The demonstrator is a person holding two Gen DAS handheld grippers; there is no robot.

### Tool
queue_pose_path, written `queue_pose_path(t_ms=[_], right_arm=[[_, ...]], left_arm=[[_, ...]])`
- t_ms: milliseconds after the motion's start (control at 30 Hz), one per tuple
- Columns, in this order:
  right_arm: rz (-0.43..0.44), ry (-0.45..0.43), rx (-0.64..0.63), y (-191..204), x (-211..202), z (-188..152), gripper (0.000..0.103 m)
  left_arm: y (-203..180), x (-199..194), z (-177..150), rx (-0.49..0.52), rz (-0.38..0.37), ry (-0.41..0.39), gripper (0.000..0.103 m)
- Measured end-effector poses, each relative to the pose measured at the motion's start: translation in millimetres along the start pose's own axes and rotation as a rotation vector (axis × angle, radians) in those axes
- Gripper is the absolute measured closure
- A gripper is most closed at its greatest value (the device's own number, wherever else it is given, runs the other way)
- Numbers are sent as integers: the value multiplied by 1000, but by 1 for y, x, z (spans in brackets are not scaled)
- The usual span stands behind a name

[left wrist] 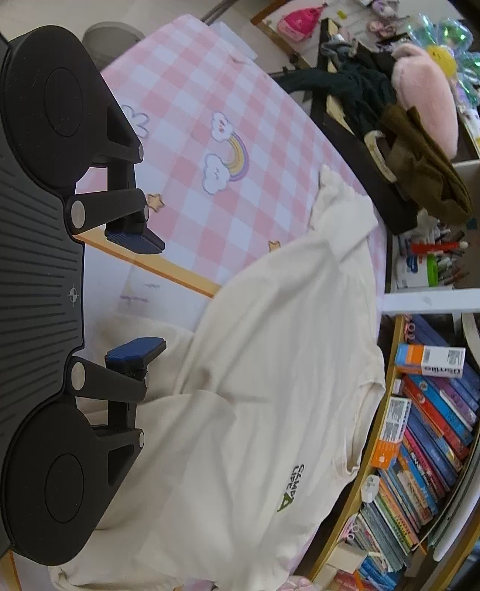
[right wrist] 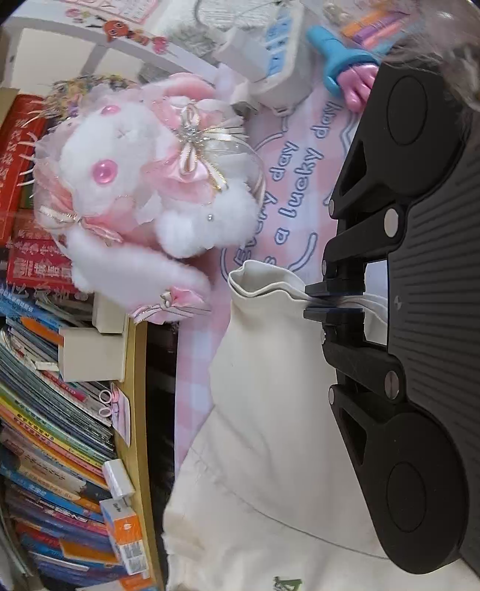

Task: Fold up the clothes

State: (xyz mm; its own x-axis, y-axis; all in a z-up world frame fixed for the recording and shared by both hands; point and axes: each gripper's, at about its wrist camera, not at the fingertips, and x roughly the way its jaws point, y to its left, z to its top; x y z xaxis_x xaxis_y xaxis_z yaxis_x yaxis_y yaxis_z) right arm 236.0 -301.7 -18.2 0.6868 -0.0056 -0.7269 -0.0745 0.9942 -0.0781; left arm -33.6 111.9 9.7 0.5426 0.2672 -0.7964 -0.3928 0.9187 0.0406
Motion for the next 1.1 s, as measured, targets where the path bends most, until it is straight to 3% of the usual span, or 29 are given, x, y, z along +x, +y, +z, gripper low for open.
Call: queue_pose_path(t_ms=[100,167,400,567,867,1100], right_arm=[[9,-1,-1,-2,0,0,92],[24,-3,30,-6,-6,-2,76],[135,-45,61,-1,-58,-25,65],[253,-39,19,31,-103,-51,56],[416,70,-40,100,-164,-103,40],[472,144,10,131,-194,-133,39]], left_arm=[[0,-2,-4,-4,1,3,53],[-1,-2,-5,-5,-3,0,53],[-7,0,-3,26,-44,-18,53],[-8,4,-6,48,-91,-20,53],[3,15,-10,85,-220,-13,53],[14,30,-13,86,-339,12,58]])
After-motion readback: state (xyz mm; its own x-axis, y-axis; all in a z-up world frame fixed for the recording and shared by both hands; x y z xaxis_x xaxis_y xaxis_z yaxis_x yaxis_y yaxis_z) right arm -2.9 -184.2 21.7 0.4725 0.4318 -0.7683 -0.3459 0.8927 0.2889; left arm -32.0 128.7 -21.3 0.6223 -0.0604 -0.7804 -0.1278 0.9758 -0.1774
